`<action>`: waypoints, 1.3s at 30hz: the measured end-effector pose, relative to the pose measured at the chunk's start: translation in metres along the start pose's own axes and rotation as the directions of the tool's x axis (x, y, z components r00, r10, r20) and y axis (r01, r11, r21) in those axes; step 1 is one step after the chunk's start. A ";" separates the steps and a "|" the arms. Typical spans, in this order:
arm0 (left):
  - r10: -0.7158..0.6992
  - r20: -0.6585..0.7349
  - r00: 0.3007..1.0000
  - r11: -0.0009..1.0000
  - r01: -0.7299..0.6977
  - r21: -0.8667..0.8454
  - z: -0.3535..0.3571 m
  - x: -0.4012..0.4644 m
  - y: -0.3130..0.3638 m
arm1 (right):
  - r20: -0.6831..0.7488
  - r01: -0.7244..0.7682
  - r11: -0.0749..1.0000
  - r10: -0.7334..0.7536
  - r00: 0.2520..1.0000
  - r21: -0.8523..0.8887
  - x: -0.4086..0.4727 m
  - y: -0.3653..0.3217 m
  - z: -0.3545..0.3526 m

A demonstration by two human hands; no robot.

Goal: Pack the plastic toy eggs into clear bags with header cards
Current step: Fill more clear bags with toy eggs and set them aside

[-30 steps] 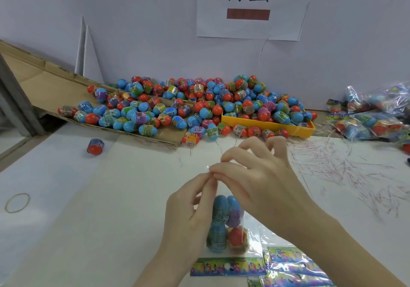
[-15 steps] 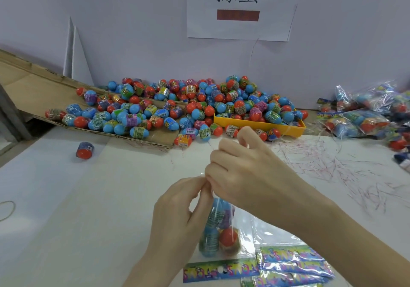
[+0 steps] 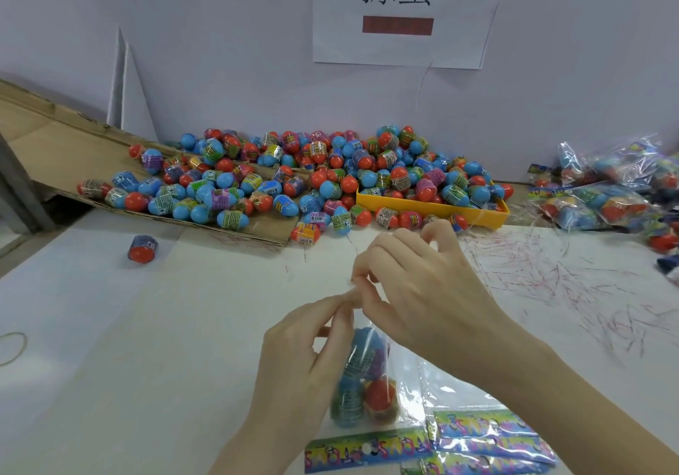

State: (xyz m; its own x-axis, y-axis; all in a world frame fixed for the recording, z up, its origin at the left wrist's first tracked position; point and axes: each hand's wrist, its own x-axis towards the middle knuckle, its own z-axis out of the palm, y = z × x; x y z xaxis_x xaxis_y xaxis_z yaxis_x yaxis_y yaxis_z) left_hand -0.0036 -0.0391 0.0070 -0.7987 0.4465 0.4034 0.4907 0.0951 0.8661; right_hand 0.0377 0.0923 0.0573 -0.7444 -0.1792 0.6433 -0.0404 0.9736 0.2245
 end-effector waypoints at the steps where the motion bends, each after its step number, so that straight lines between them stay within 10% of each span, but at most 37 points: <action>1: 0.003 0.007 1.000 1.000 -0.003 -0.006 0.001 0.000 0.001 | -0.002 -0.020 1.000 0.020 1.000 0.006 -0.001 -0.001 0.001; 8: -0.105 -0.030 0.994 0.983 0.099 -0.152 0.000 -0.004 -0.009 | 0.037 -0.248 0.940 0.246 0.969 0.236 -0.003 0.017 -0.007; 25: 0.124 0.033 0.992 0.992 -0.124 -0.005 -0.004 -0.001 0.002 | 0.056 0.090 0.954 -0.111 0.992 0.286 0.003 0.008 -0.008; 34: 0.305 0.049 0.951 0.937 -0.309 0.165 -0.005 0.003 -0.006 | 0.382 -0.310 0.587 0.002 0.924 0.748 0.014 0.020 -0.008; 39: 0.280 0.036 0.959 0.950 -0.283 0.134 -0.005 0.002 -0.008 | 0.419 -0.341 0.570 -0.007 0.908 0.747 0.013 0.019 -0.006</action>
State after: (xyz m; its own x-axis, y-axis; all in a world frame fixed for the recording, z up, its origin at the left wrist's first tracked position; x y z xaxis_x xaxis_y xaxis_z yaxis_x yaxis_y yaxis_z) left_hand -0.0113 -0.0433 0.0023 -0.6159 0.4873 0.6190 0.7384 0.0832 0.6692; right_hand 0.0312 0.1074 0.0747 -0.9549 -0.1100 0.2757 -0.2675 0.7217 -0.6384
